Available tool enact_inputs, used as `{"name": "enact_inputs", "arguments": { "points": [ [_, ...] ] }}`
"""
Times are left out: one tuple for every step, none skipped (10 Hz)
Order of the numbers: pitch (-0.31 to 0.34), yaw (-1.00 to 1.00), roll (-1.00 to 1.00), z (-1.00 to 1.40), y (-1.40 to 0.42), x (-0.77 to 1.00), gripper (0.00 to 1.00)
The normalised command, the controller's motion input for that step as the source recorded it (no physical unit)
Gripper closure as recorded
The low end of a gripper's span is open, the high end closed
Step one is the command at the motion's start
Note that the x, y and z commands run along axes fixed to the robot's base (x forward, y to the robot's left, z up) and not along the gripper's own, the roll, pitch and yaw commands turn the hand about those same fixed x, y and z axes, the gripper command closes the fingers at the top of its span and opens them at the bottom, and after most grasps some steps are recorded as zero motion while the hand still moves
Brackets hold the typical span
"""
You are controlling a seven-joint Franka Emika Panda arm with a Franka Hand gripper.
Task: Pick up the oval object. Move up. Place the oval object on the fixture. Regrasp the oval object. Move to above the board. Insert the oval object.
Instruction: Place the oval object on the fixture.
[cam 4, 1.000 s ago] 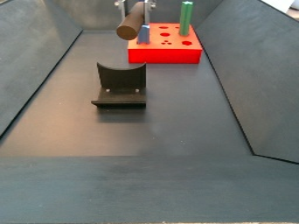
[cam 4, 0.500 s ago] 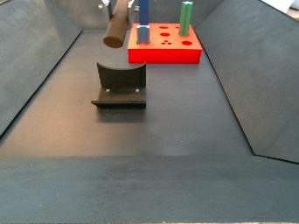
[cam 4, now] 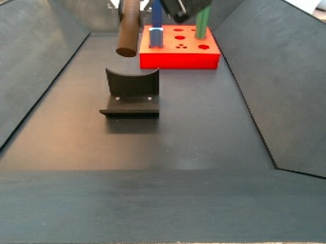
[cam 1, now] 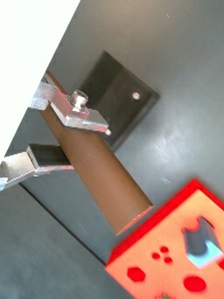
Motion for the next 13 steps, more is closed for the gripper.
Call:
{"name": "enact_inputs", "arguments": {
  "points": [
    [0.091, 0.00, -0.68, -0.02, 0.04, 0.08, 1.00],
    [0.102, -0.03, -0.51, -0.02, 0.05, 0.08, 1.00],
    [0.101, -0.06, -0.31, -0.02, 0.04, 0.09, 1.00],
    [0.096, -0.07, -0.25, -0.02, 0.03, 0.08, 1.00],
    [0.284, 0.03, -1.00, -1.00, 0.13, 0.13, 1.00],
    [0.277, 0.01, -1.00, -1.00, 0.14, 0.13, 1.00],
    [0.307, -0.06, -1.00, -1.00, 0.14, 0.14, 1.00],
    [0.297, -0.12, -0.87, -1.00, 0.13, 0.15, 1.00],
    [0.223, -0.20, -0.61, -1.00, 0.14, 0.16, 1.00],
    [0.189, -0.23, -0.50, -1.00, 0.14, 0.16, 1.00],
    [0.124, -0.25, -0.30, -1.00, 0.14, 0.17, 1.00],
    [0.089, -0.24, -0.23, -1.00, 0.13, 0.18, 1.00],
    [0.003, -0.23, -0.18, -0.84, 0.12, 0.16, 1.00]
  ]
}}
